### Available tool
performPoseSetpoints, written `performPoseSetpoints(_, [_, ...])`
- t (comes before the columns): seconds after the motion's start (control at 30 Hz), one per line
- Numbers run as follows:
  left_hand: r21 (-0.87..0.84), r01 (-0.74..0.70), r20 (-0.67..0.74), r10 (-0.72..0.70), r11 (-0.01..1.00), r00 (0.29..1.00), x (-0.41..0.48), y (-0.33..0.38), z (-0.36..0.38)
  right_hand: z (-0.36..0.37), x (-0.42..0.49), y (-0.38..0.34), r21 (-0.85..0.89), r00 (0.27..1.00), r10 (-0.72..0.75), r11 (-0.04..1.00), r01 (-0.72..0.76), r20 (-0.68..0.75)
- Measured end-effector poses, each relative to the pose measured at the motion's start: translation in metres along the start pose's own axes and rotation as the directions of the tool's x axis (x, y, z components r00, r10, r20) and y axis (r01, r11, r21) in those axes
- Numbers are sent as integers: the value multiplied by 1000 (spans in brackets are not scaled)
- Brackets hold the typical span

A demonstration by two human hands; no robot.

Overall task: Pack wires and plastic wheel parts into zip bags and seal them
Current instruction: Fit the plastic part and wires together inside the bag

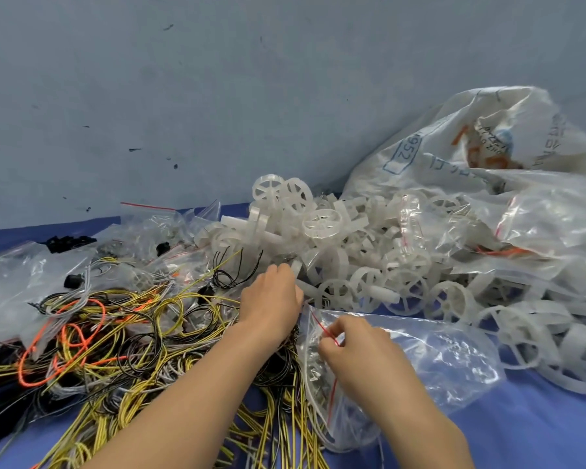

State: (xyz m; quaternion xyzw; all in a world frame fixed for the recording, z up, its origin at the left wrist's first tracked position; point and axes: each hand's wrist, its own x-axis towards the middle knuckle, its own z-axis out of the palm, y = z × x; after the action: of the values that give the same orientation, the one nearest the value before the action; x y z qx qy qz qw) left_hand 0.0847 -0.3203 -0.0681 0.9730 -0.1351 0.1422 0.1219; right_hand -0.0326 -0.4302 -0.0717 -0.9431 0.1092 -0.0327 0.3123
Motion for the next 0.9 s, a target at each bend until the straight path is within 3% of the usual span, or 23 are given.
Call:
performPoseSetpoints(0.13, [-281,12,-175,-63,960,983,-15,-16,-24,2,-1,0,-17,999,-6,1000,6,46])
performPoseSetpoints(0.2, [-587,44,-155,-166,808,974,-35,-25,-38,2,0,-1,4,1000,-13,1000,13,28])
performPoseSetpoints(0.23, [-778,99,-67,-238,621,969,-49,-26,-44,1,0,-3,33,1000,-17,999,16,13])
performPoseSetpoints(0.27, [-916,176,75,-279,360,957,-65,-26,-50,1,0,-7,71,1000,-21,997,21,-6])
performPoseSetpoints(0.3, [-959,266,232,-263,103,937,-80,-24,-53,1,0,-10,107,999,-24,994,26,-28])
performPoseSetpoints(0.33, [-934,344,356,-200,-93,913,-93,-21,-55,0,-1,-15,139,999,-25,990,32,-49])
performPoseSetpoints(0.4, [-841,475,505,-62,-258,861,-112,-16,-54,1,-4,-25,193,997,-46,980,56,-56])
performPoseSetpoints(0.53, [-775,564,547,145,-287,825,-127,-13,-53,10,-12,-37,149,995,-86,985,93,-50])
performPoseSetpoints(0.67, [-795,553,536,138,-251,833,-127,-17,-56,16,-13,-39,151,995,-56,986,69,-86])
performPoseSetpoints(0.8, [-809,514,520,61,-283,852,-119,-30,-60,18,-10,-44,235,986,-53,968,91,-161])
performPoseSetpoints(0.9, [-819,446,459,55,-361,887,-115,-41,-63,14,-8,-46,336,974,-48,934,123,-221])
